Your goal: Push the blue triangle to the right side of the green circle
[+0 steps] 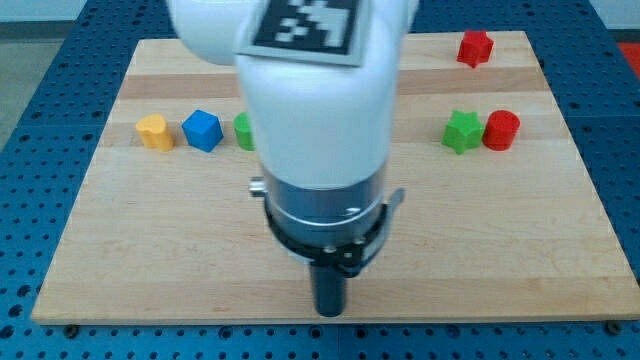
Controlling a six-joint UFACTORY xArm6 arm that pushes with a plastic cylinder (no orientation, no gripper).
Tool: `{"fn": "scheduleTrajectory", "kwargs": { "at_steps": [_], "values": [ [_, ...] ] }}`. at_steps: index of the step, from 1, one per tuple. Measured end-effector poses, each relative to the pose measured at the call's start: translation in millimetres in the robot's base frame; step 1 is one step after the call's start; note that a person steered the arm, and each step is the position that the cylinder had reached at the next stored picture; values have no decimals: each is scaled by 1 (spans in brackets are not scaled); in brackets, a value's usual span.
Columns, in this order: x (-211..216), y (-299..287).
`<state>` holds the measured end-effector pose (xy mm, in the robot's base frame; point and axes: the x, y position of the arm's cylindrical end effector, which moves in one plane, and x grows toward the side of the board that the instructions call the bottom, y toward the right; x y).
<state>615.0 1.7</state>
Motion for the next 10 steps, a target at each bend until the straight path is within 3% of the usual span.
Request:
{"fn": "scheduleTrajectory", "kwargs": {
  "at_steps": [4, 6, 8, 10],
  "values": [
    [-62, 1],
    [-71, -37],
    [-81, -38],
    [-125, -39]
  ]
}}
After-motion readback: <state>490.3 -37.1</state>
